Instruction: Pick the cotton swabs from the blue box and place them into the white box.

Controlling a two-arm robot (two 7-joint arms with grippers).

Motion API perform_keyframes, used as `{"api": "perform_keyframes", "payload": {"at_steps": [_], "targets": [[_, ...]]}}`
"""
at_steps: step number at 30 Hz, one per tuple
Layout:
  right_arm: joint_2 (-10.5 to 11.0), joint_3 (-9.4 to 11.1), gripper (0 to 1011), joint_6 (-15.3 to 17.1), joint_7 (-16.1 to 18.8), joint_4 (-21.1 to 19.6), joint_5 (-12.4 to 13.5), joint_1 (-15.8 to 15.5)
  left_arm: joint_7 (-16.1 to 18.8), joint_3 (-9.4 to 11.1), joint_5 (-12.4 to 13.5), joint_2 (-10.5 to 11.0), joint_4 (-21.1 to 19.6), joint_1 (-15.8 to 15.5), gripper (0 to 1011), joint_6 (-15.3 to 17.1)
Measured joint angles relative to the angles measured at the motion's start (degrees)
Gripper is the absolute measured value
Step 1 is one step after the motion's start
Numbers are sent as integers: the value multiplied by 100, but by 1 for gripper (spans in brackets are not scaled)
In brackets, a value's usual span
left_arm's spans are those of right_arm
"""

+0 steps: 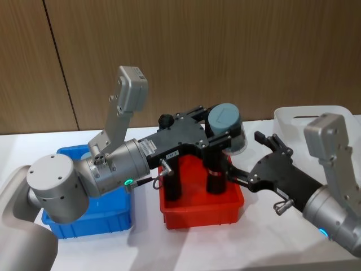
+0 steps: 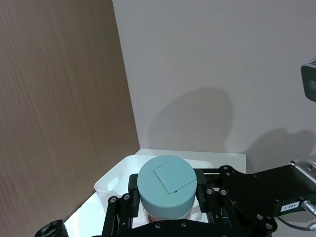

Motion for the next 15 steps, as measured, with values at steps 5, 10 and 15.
{"api": "perform_keyframes", "payload": {"at_steps": [5,10,15], "targets": [[-57,-17,1002,59,73,62,-50,125,-1,0,0,0,0,0,660,0],[-113,-33,1002,113,135,149,-99,241,-1,0,0,0,0,0,660,0],[-166,-50,1002,147,172,238,-135,337,-1,0,0,0,-1,0,660,0]]}}
